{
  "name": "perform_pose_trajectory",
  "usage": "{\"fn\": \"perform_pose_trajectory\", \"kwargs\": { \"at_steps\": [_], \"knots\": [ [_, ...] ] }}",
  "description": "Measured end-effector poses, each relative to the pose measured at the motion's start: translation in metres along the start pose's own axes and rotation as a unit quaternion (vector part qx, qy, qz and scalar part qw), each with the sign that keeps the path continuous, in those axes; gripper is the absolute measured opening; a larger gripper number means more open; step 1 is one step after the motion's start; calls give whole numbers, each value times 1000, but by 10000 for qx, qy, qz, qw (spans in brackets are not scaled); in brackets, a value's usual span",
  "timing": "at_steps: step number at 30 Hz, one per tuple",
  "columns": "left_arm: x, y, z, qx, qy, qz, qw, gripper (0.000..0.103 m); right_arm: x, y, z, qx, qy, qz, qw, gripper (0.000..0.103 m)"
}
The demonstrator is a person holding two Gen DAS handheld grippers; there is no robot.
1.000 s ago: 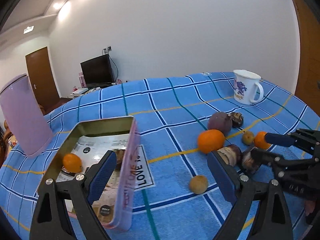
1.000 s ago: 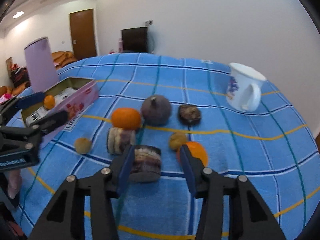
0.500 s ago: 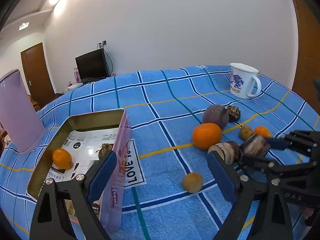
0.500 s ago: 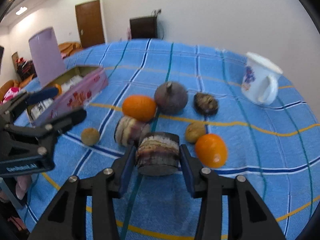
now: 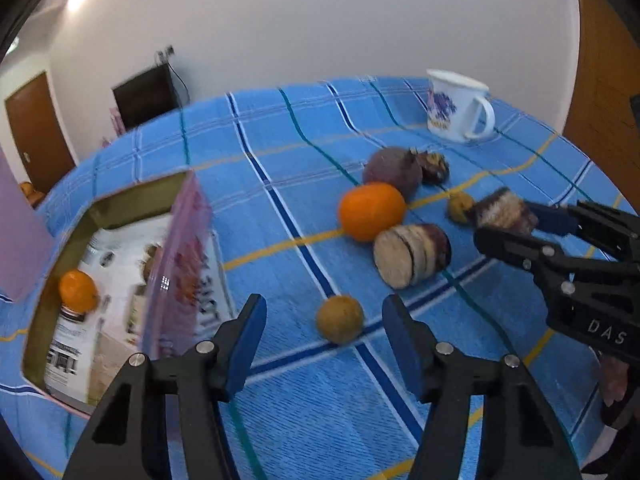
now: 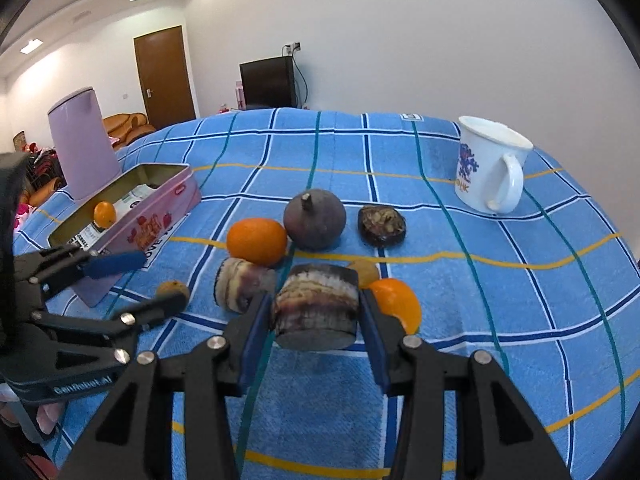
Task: Organize fruits
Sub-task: 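Grasp the cut taro piece with the right tool while the left grasps the brown fruit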
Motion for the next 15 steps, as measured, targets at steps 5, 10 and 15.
{"fn": "perform_pose_trajectory", "kwargs": {
  "at_steps": [5,10,15],
  "knots": [
    [-2,10,-1,-220,-73,201,9995,27,-1,5,0,63,34,144,9999,47],
    [-1,7,-2,-176,-57,116,9998,27,-1,3,-1,70,55,89,9999,47],
    [-2,-3,4,-36,-168,-116,9998,27,-1,-4,-1,124,61,-65,9999,47]
  ]
}}
Point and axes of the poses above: each gripper's, at about its wrist camera, not at the fingertips, and y roughly the way its jaws point, z to its left, x to its top, the point moved 3 cm from there along y, roughly the way its jaws point, and after that the axes turned 12 degrees about y, right-handed, at the moved point
